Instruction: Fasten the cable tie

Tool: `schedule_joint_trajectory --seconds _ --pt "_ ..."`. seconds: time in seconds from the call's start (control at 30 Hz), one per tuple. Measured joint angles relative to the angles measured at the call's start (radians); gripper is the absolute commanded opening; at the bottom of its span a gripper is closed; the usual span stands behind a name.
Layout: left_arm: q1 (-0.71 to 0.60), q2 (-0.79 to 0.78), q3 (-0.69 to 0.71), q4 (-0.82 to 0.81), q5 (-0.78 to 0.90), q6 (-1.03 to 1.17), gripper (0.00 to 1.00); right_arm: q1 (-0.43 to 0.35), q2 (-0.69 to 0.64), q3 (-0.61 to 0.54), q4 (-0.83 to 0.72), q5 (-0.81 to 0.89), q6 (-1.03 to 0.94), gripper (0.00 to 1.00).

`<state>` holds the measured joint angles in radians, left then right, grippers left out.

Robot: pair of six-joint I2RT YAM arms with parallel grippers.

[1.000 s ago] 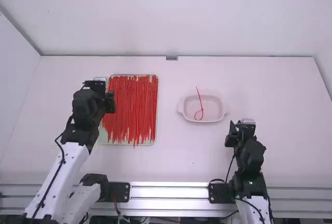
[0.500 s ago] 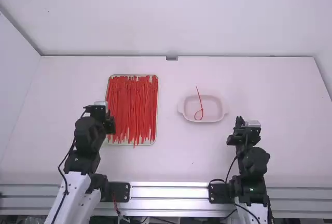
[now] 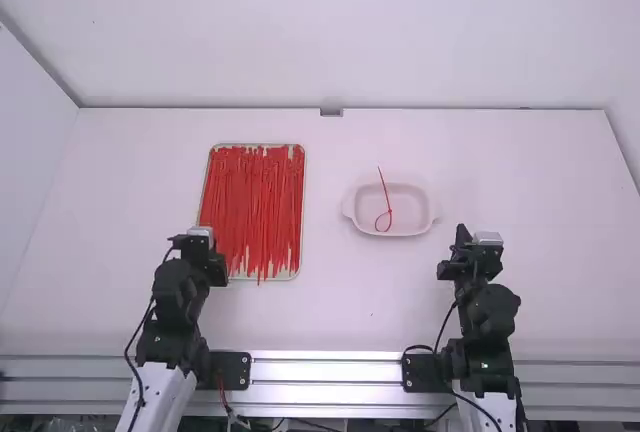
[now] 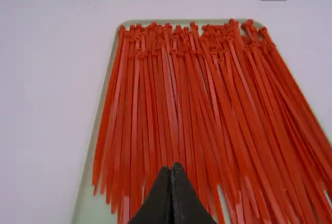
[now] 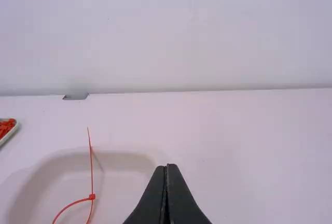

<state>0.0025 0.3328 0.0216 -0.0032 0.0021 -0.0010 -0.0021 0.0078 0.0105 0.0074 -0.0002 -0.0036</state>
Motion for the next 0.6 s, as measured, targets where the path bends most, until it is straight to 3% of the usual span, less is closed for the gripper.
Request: schedule_joint_trajectory --seconds 0.6 --pt "0.000 -0.231 -0.011 0.008 0.000 0.000 0.00 0.000 0.000 0.000 0.000 -0.001 -0.001 0.00"
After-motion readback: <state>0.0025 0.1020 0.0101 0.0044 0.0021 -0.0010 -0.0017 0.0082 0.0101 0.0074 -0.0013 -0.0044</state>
